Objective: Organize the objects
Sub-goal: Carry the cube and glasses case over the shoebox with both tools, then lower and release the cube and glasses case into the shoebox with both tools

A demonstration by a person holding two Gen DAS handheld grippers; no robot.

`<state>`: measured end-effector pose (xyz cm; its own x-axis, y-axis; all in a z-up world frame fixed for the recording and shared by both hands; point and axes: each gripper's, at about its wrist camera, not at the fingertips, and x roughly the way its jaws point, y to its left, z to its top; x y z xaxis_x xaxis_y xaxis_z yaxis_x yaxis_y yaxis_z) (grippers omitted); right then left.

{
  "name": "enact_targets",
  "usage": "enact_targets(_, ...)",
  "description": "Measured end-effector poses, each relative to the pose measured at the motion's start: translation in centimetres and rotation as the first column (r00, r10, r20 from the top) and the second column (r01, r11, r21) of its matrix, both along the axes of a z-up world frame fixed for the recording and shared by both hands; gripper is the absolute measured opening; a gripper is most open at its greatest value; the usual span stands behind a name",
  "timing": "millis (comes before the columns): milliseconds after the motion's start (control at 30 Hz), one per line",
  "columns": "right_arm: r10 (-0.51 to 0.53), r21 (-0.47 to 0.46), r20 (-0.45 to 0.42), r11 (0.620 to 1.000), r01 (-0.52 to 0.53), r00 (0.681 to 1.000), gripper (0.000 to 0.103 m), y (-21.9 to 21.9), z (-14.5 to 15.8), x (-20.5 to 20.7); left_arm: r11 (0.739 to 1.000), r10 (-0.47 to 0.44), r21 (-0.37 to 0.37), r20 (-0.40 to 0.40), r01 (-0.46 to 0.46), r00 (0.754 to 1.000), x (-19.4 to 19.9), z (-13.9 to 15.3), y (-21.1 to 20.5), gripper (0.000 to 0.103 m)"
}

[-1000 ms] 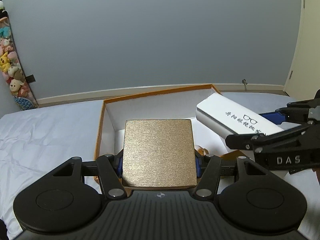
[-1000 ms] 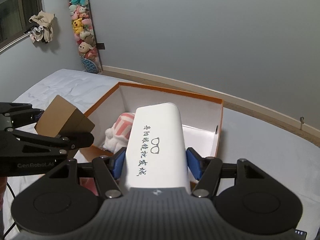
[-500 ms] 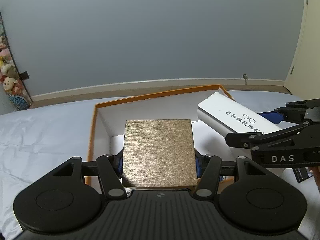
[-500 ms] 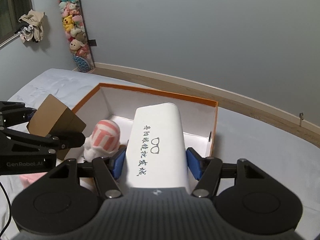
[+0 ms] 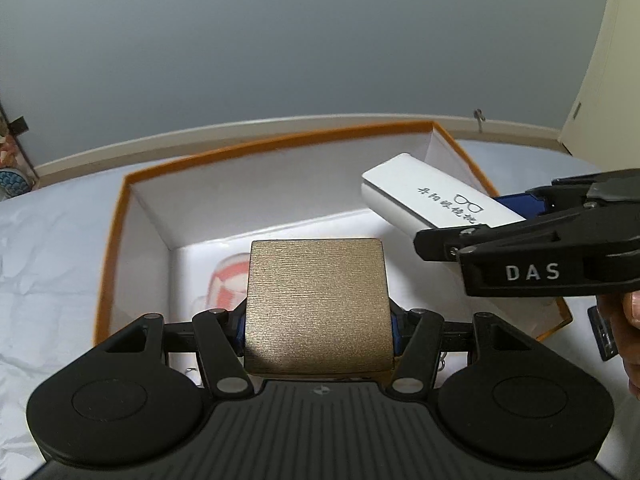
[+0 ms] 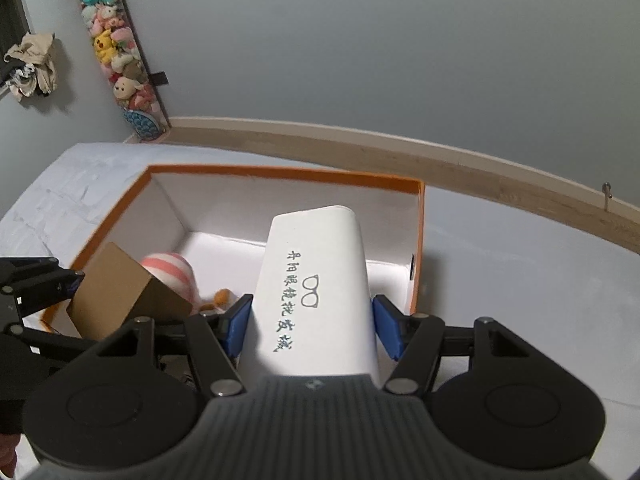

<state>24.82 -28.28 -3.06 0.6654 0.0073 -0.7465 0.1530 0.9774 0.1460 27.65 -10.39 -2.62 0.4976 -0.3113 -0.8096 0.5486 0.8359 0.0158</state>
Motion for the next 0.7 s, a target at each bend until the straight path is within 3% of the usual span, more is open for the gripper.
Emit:
enact_targets(300, 0.036, -0.064, -0.02, 0.997, -0.038, 0.999, 0.065, 1.5, -1.3, 0.8, 1.0, -0.005, 0.026, -0.052, 0.007, 0.999, 0.5, -2.0, -0.3, 0.067)
enact_targets(700, 0.042, -0.07, -0.041, 0.997, -0.045, 0.998, 0.065, 2.3, -1.8, 1.8, 0.999, 0.005, 0.047, -0.066, -0.002, 0.998, 1.2, -2.9, -0.5, 0.067)
